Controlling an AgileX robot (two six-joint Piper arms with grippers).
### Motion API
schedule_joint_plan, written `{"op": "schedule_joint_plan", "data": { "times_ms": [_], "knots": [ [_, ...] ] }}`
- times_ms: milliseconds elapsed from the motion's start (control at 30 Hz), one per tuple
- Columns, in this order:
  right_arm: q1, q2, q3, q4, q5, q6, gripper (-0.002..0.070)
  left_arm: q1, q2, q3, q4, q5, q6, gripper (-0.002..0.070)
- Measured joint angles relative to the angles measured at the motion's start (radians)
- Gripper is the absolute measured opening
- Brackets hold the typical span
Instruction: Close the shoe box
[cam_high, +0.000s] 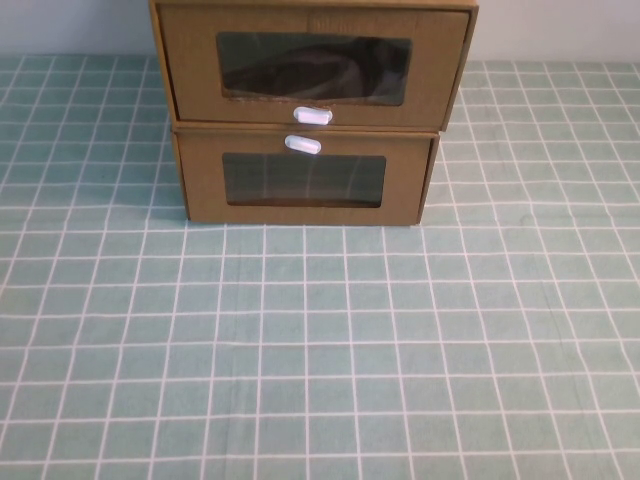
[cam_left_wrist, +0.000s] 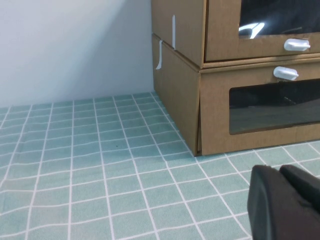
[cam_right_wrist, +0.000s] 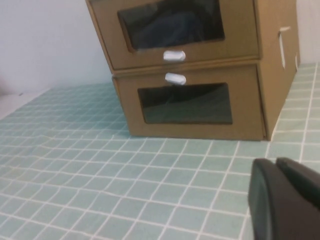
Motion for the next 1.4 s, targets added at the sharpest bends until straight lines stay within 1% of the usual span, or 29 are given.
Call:
{"op": "schedule_joint_plan", "data": {
  "times_ms": [167,367,467,567,733,800,867,1033,1267,1400],
  "knots": [
    [0.002,0.000,0.040,0.000,0.002,0.000,-0.0011,0.000,0.000,0.000,0.000,0.000,0.000,-0.0005],
    [0.002,0.000,0.049,0.000,0.068,0.000,-0.0011,0.000,0.000,0.000,0.000,0.000,0.002,-0.0005],
    [-0.007,-0.004,0.052,-0.065,0.075,-0.001,-0.0011,0.000,0.000,0.000,0.000,0.000,0.002,-0.0005],
    [-0.099,-0.011,0.052,-0.105,0.079,-0.002,-0.0011,0.000,0.000,0.000,0.000,0.000,0.002,-0.0005],
    [-0.373,-0.013,0.052,-0.117,0.090,-0.004,-0.0011,0.000,0.000,0.000,0.000,0.000,0.002,-0.0005],
    [-0.446,-0.021,0.052,-0.118,0.101,-0.004,-0.0011,0.000,0.000,0.000,0.000,0.000,0.002,-0.0005],
    [-0.490,-0.040,0.063,-0.118,0.103,-0.015,-0.0011,0.000,0.000,0.000,0.000,0.000,0.002,-0.0005],
    [-0.512,-0.052,0.092,-0.120,0.104,-0.026,-0.0011,0.000,0.000,0.000,0.000,0.000,0.004,-0.0005],
    [-0.514,-0.052,0.092,-0.125,0.230,-0.030,-0.0011,0.000,0.000,0.000,0.000,0.000,0.004,-0.0005],
    [-0.514,-0.052,0.092,-0.125,0.239,-0.030,-0.0011,0.000,0.000,0.000,0.000,0.000,0.006,-0.0005]
  ]
}}
